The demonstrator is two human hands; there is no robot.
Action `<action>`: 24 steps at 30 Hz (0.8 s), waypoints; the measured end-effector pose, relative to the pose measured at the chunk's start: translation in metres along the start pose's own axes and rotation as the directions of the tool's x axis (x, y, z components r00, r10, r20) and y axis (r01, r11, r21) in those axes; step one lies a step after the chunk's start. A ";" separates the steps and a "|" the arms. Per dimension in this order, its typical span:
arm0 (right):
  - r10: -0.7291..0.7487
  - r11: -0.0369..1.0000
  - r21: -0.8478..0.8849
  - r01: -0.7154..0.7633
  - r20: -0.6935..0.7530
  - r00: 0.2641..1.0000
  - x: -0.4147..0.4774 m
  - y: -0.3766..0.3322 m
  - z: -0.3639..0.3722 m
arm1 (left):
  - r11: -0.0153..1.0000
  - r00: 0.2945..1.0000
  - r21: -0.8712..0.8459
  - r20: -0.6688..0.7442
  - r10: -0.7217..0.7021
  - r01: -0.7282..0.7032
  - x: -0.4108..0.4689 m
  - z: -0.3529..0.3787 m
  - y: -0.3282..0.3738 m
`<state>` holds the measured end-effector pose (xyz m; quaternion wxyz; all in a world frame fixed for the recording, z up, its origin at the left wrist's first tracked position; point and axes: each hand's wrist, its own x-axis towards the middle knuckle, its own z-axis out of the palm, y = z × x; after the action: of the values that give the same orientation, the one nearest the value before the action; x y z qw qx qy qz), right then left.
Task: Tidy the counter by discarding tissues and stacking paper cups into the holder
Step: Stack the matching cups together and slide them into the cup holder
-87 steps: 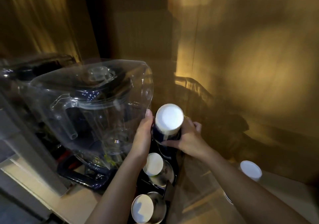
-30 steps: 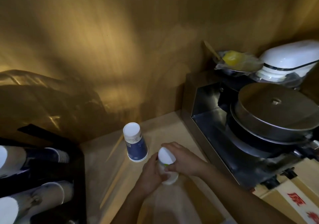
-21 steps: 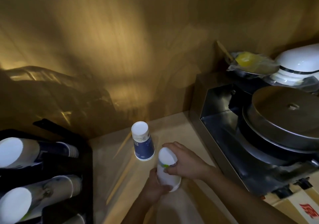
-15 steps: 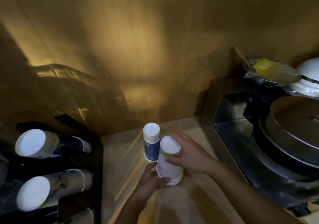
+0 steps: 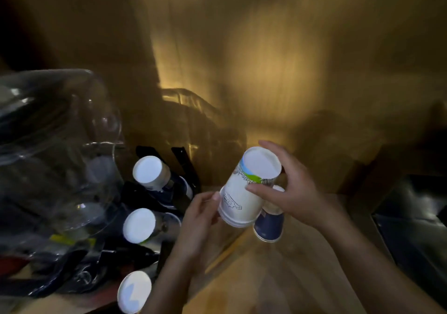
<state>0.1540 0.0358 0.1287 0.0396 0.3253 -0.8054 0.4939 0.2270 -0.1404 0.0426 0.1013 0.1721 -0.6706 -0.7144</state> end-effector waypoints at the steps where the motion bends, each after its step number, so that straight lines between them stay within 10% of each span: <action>1: -0.035 0.999 0.017 0.035 -0.008 0.999 0.003 -0.009 0.003 | 0.999 0.999 0.002 -0.017 0.032 -0.032 -0.004 -0.007 0.008; 8: -0.234 0.955 0.185 0.232 -0.011 0.972 0.018 -0.067 0.027 | 0.967 0.937 0.075 -0.238 0.256 -0.245 -0.045 -0.062 0.060; 24: -0.347 0.936 0.142 0.324 0.196 0.917 0.026 -0.099 0.111 | 0.977 0.841 0.142 -0.499 0.208 -0.158 -0.072 -0.117 0.043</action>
<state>0.2181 -0.0973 0.1587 0.0177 0.5125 -0.7097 0.4831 0.3345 -0.2248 0.0886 0.3348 0.2950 -0.6664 -0.5973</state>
